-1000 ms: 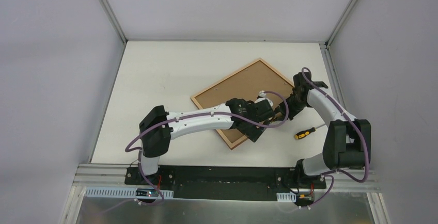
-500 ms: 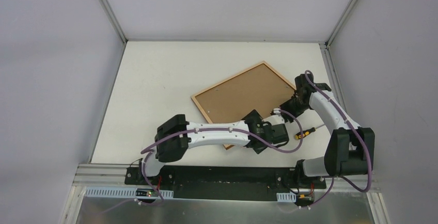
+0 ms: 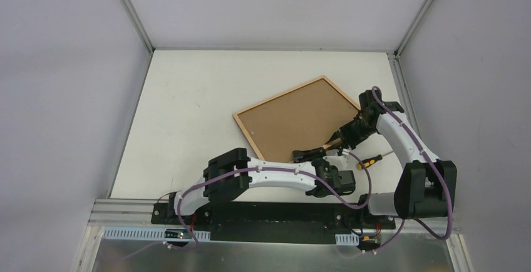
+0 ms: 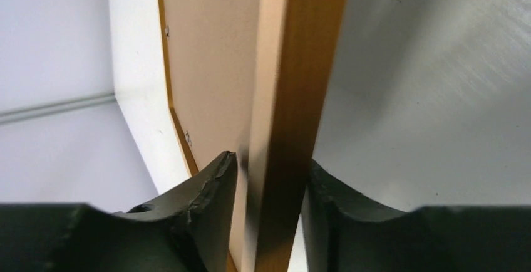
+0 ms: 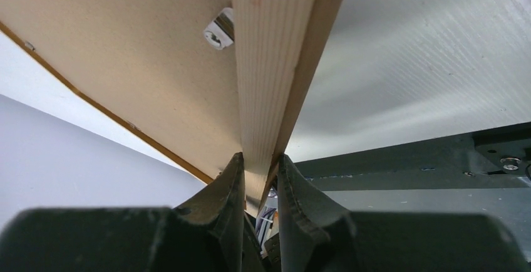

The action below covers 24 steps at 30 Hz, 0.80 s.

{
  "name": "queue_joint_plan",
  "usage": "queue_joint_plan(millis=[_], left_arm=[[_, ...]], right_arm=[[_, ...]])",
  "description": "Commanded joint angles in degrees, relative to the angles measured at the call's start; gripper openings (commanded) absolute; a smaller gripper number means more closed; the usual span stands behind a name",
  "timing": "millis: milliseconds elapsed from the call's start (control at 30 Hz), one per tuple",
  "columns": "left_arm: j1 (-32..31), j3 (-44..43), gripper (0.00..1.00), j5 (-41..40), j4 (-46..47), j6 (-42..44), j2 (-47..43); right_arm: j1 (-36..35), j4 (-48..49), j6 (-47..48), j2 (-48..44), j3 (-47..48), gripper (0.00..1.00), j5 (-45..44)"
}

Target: Take the photo out of the frame

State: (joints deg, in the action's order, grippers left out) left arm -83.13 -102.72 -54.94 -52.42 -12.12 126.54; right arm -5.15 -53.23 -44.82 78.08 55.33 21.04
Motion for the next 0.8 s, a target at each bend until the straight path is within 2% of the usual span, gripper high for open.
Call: queue_joint_plan(millis=[0, 67, 133, 167, 233, 267, 333, 433, 500, 700, 767], left_arm=[[0.43, -2.04, 0.33, -5.16, -2.13, 3.74, -0.9], [0.42, -2.26, 0.18, -3.77, -2.12, 4.02, -1.75], [0.43, -2.47, 0.09, -2.46, -2.28, 4.1, -2.77], [0.43, -2.51, 0.07, -1.93, -2.31, 4.11, -3.34], [0.43, -2.63, 0.03, -0.86, -2.94, 4.18, -4.87], [0.43, -2.88, 0.0, -0.43, -3.47, 4.33, -5.57], [0.51, -3.96, 0.0, -0.05, -4.86, 4.24, -6.95], [0.67, -5.39, 0.0, 0.75, -6.55, 4.49, -9.02], [1.29, -6.97, 0.0, 2.71, -8.03, 3.99, -10.12], [5.97, -19.79, 0.0, 8.69, -22.43, -3.32, -9.1], [7.68, -22.58, 0.0, 11.15, -24.39, -4.53, -9.51]], right_arm=[[-0.14, -2.07, -0.16, -4.22, 2.24, 0.0, 3.65], [-0.14, -1.63, 1.13, -4.72, 2.68, 0.0, 4.17], [-0.21, -1.93, 3.82, -4.9, 4.77, 0.0, 4.38], [-0.24, -2.5, 5.71, -5.02, 6.21, 0.09, 4.4], [-0.42, -5.04, 9.62, -5.46, 11.02, 0.45, 2.95], [-0.47, -6.16, 11.56, -5.98, 13.64, 0.59, 1.95], [-0.55, -7.48, 14.26, -7.57, 19.01, 0.77, -0.42], [-0.56, -9.48, 17.05, -9.04, 27.28, 0.93, -2.4], [-0.54, -11.29, 17.47, -9.11, 32.35, 0.99, -3.95], [-0.49, -15.14, 16.45, -10.43, 44.3, 0.99, -8.8], [-0.52, -16.01, 16.29, -10.57, 47.13, 0.99, -9.67]])
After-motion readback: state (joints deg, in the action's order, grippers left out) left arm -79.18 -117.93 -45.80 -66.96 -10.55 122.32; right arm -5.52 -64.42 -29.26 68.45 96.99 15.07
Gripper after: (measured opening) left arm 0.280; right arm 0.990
